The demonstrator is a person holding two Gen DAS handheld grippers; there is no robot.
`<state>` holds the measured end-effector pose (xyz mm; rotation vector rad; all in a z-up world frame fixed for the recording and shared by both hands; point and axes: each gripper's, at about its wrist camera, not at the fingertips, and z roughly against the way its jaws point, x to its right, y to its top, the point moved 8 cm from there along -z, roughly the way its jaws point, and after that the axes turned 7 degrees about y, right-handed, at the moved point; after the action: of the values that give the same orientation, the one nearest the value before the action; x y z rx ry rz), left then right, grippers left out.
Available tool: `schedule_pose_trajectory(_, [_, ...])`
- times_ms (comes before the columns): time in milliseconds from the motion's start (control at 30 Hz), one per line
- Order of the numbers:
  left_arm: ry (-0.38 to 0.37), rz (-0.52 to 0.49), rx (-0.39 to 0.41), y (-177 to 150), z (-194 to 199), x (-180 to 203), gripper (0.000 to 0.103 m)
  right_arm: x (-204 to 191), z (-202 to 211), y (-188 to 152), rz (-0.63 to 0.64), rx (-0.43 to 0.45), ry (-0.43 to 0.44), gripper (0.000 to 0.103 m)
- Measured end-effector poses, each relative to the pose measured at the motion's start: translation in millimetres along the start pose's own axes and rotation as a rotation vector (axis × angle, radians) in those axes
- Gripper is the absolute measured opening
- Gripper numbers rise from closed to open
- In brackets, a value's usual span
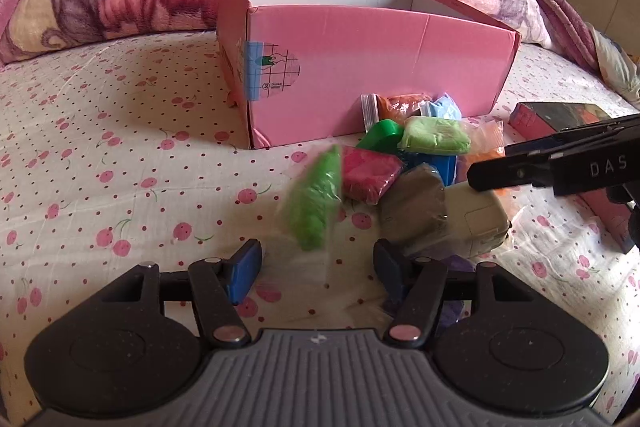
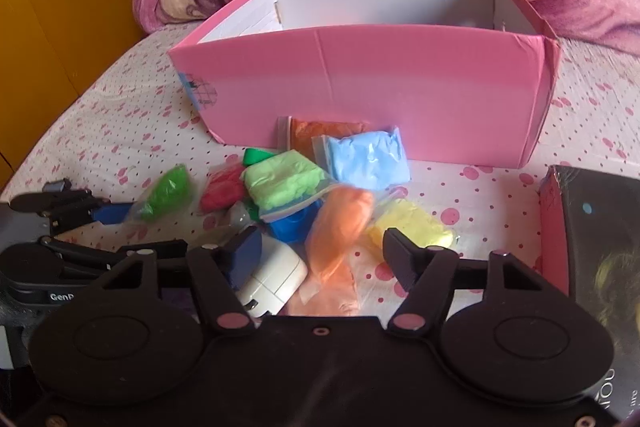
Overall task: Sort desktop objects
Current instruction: 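Grasp the orange clay bag with the right tool while the left tool grasps the green clay bag, then lift the orange bag with the right tool and drop it into the pink box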
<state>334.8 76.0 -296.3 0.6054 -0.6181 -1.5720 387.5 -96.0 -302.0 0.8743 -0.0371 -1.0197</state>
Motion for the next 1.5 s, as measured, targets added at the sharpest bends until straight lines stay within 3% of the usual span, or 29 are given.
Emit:
schedule_pose_trajectory(167, [-0.003, 0.032, 0.015, 5, 0, -3, 0.061, 5, -3, 1, -0.036, 0.014, 0.028, 0.054])
schedule_pose_trajectory(300, [-0.004, 0.061, 0.029, 8, 0, -6, 0.061, 9, -5, 1, -0.066, 0.025, 0.05, 0.043])
schedule_pose_trajectory(433, [-0.005, 0.09, 0.042, 12, 1, -9, 0.045, 9, -9, 1, -0.081, 0.027, 0.061, 0.04])
schedule_pose_trajectory(567, [-0.019, 0.118, 0.045, 14, -5, -10, 0.045, 11, -10, -1, -0.096, 0.028, 0.074, 0.037])
schedule_pose_trajectory(633, [-0.021, 0.118, 0.05, 17, -6, -9, 0.042, 12, -9, -1, -0.104, 0.027, 0.087, 0.021])
schedule_pose_trajectory(667, [-0.022, 0.115, 0.052, 17, -8, -7, 0.038, 13, -9, -1, -0.107, 0.028, 0.093, 0.018])
schedule_pose_trajectory(867, [-0.014, 0.101, 0.062, 20, -7, -2, 0.032, 16, 3, 5, -0.124, 0.055, 0.127, 0.016])
schedule_pose_trajectory(1333, [-0.028, 0.135, 0.08, 26, -16, -11, 0.031, 27, 53, 39, -0.168, 0.185, 0.183, 0.016])
schedule_pose_trajectory(1500, [-0.038, 0.154, 0.083, 22, -13, -11, 0.032, 6, 45, 47, -0.176, 0.204, 0.212, 0.016])
